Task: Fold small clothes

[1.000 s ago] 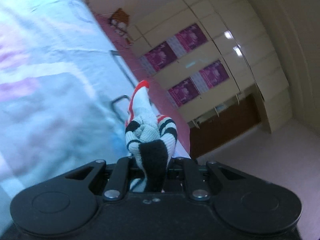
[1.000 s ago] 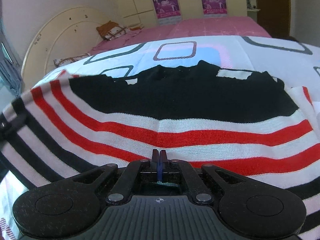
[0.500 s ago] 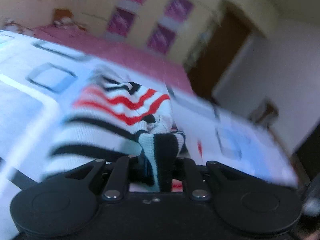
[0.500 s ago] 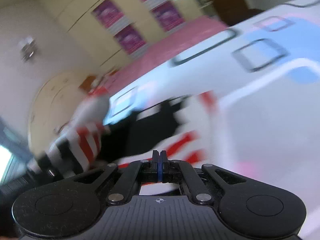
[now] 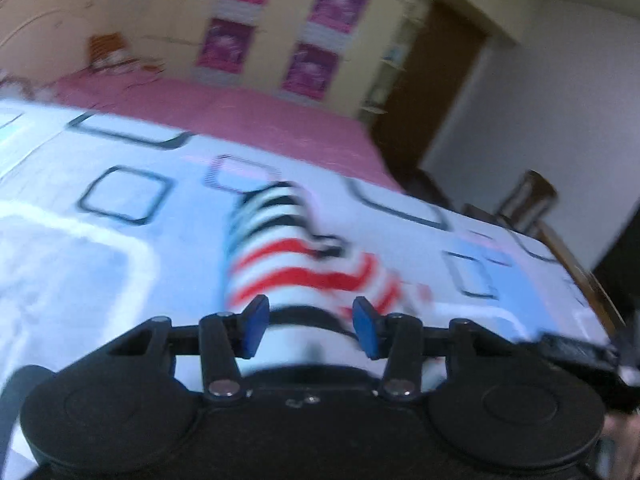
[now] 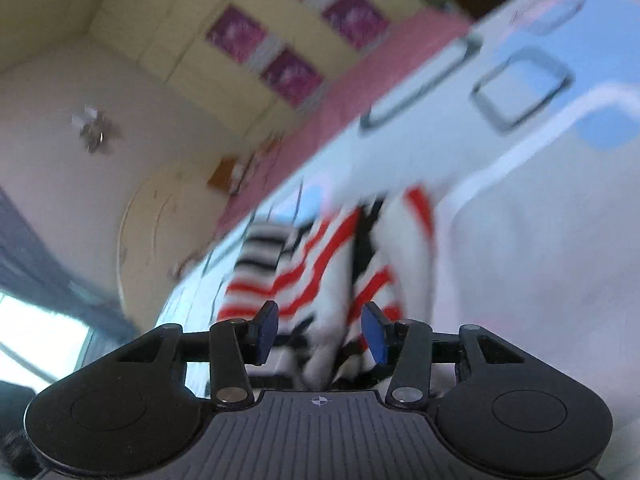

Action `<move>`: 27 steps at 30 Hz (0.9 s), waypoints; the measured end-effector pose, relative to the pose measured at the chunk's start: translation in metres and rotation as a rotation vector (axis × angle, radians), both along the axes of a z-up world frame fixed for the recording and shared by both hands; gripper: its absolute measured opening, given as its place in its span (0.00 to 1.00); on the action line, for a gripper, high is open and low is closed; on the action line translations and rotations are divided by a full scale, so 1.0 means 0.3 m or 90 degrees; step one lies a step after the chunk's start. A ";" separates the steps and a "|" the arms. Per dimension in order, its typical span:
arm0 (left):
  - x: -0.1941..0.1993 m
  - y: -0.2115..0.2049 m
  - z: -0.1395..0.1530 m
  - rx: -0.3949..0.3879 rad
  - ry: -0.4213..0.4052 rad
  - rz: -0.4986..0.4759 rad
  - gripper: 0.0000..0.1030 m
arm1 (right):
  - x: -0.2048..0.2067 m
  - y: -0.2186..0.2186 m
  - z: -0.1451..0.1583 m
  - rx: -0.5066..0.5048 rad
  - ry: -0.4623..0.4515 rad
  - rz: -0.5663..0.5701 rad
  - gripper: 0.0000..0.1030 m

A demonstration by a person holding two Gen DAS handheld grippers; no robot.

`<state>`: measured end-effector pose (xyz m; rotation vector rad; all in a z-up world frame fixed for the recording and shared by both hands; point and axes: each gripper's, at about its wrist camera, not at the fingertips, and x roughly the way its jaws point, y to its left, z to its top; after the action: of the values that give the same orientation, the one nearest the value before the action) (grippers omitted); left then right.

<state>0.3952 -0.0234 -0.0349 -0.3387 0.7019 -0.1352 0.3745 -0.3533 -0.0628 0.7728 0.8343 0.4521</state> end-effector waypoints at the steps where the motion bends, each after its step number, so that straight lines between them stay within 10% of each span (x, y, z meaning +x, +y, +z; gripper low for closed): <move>1: 0.031 0.025 -0.033 -0.007 0.021 -0.002 0.41 | 0.016 0.014 -0.005 -0.006 0.007 0.007 0.46; 4: 0.086 0.067 -0.136 -0.086 0.068 -0.024 0.38 | 0.064 0.054 -0.031 -0.017 0.044 0.026 0.61; 11: 0.084 0.070 -0.188 -0.104 0.081 -0.044 0.38 | 0.128 0.169 -0.059 -0.091 0.077 0.085 0.58; 13: 0.081 0.068 -0.176 -0.097 0.078 -0.055 0.38 | 0.124 0.228 -0.031 -0.171 0.049 0.097 0.22; 20: 0.075 0.024 -0.167 -0.117 0.036 -0.123 0.38 | -0.052 0.225 0.167 -0.280 -0.177 0.075 0.19; 27: 0.121 -0.133 -0.142 0.063 0.074 -0.190 0.39 | -0.066 0.113 -0.074 -0.237 -0.057 0.021 0.19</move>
<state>0.4316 -0.0631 -0.0774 -0.1461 0.8684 -0.3655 0.3546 -0.3194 -0.0849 0.3927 0.8185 0.3446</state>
